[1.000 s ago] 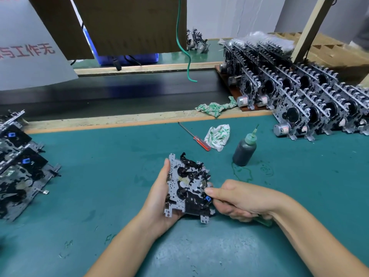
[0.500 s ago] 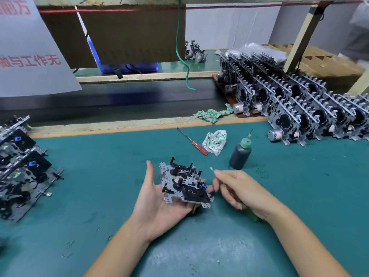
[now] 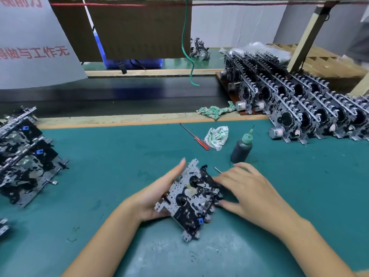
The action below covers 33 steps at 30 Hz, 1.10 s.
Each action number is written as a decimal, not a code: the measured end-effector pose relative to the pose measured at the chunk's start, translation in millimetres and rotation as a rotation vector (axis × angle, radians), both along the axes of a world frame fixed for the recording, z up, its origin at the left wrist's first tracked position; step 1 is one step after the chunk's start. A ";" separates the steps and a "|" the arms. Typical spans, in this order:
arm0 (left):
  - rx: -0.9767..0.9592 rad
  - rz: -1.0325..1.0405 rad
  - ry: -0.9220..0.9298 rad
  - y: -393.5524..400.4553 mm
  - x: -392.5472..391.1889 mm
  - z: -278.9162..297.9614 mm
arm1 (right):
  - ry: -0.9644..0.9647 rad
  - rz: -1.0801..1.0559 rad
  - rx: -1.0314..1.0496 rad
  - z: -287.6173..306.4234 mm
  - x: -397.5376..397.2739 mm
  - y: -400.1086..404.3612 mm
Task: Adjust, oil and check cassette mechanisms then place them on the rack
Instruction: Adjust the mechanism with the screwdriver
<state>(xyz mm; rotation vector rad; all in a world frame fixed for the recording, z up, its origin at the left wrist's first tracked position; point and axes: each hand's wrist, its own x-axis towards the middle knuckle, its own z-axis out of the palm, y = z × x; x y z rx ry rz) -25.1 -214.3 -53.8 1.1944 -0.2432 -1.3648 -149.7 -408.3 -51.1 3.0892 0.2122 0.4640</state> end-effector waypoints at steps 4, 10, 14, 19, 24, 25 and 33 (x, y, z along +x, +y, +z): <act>0.099 0.009 -0.060 -1.3 4.2 2.5 | -0.034 -0.057 0.078 -4.2 -17.5 -5.7; 0.599 0.204 -1.122 16.5 -18.3 18.6 | -0.117 -0.126 0.272 -17.8 -30.8 8.7; 0.742 -0.002 -1.494 26.4 -56.7 9.1 | -0.157 -0.096 0.120 -21.5 -26.2 14.2; 0.717 0.132 -1.558 28.6 -64.3 -4.1 | -0.190 -0.099 0.036 -21.5 -25.2 11.3; 0.625 0.225 -1.762 22.1 -61.2 -13.3 | -0.186 -0.081 0.054 -23.3 -25.3 10.7; 0.610 0.257 -1.775 21.8 -61.3 -13.8 | -0.180 -0.070 0.081 -24.1 -25.6 11.2; 0.390 0.180 -1.835 30.5 -53.6 -17.3 | -0.241 -0.128 0.118 -30.9 -26.3 10.7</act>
